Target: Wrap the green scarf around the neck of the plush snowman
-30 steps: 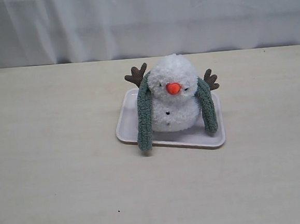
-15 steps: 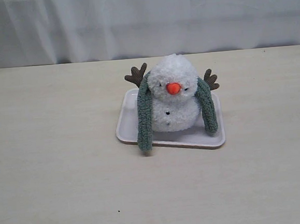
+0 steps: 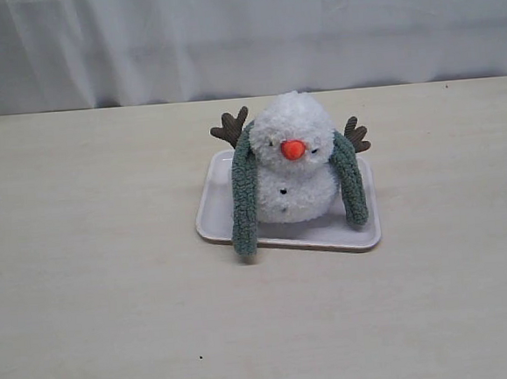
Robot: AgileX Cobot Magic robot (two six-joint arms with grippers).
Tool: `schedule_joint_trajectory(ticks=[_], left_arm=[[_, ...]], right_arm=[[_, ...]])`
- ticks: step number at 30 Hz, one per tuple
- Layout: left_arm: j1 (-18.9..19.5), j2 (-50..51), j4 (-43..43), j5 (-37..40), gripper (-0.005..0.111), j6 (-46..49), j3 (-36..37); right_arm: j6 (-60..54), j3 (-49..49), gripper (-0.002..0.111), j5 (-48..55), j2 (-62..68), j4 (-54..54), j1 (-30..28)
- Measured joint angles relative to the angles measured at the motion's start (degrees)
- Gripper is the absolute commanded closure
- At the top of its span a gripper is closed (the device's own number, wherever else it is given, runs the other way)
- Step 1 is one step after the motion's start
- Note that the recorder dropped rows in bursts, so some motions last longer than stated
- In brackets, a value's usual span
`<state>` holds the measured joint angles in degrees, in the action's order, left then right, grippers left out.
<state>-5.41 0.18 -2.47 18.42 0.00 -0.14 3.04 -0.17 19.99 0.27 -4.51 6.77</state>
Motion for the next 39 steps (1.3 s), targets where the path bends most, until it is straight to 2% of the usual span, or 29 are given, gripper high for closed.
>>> schedule_joint_trajectory(ticks=[16,27,39], left_arm=[[0.0,0.0,0.0,0.0,0.107,0.0,0.0],[0.0,0.0,0.0,0.0,0.107,0.0,0.0],[0.0,0.0,0.0,0.0,0.107,0.0,0.0]], right_arm=[[2.78,0.0,0.104,0.0,0.0,-0.96,0.0],[3.57,0.0,0.104,0.0,0.0,-1.76,-7.74],[3.57,0.0,0.104,0.12,0.0,-3.68,-4.04]])
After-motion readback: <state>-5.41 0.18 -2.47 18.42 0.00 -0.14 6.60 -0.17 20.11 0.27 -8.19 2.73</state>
